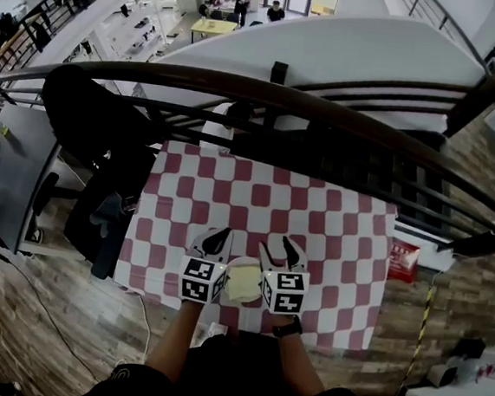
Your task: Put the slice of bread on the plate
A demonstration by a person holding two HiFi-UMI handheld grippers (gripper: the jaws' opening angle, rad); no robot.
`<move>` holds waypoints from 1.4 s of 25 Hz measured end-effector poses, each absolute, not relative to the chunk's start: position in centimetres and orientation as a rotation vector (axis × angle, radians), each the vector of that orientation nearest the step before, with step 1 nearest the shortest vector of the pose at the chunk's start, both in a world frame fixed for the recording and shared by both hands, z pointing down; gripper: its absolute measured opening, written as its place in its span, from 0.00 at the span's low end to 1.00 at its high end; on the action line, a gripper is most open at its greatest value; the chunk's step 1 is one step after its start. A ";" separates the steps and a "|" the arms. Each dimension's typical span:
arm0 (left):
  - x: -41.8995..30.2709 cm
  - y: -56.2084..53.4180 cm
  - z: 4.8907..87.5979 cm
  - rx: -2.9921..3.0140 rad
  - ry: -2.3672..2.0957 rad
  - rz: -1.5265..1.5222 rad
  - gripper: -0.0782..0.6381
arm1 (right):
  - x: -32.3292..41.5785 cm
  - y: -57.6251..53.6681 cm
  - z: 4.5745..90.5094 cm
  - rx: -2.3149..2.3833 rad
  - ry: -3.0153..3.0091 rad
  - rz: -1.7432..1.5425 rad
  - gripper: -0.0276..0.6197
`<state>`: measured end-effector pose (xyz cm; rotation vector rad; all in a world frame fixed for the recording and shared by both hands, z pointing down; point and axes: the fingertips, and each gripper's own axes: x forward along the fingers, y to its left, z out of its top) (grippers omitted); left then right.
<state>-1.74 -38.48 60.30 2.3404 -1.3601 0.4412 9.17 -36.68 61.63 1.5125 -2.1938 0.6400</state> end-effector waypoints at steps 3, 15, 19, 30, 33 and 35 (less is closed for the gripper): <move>-1.4 -39.0 56.6 2.404 -1.380 0.374 0.13 | 8.6 -37.5 57.5 1.560 -2.267 0.560 0.34; -0.8 -37.9 44.7 2.650 -1.448 0.144 0.13 | 6.2 -35.9 41.7 1.732 -2.514 0.131 0.07; -0.5 -36.9 43.1 2.696 -1.474 0.104 0.13 | 6.1 -35.1 39.5 1.791 -2.492 0.004 0.07; -2.5 -35.5 41.6 2.698 -1.540 0.006 0.13 | 5.2 -33.5 38.7 1.815 -2.480 -0.054 0.07; -2.6 -35.2 41.3 2.711 -1.528 -0.006 0.13 | 5.1 -33.2 38.6 1.824 -2.473 -0.062 0.07; -2.6 -35.0 41.1 2.718 -1.526 -0.015 0.13 | 5.0 -33.0 38.6 1.823 -2.470 -0.066 0.07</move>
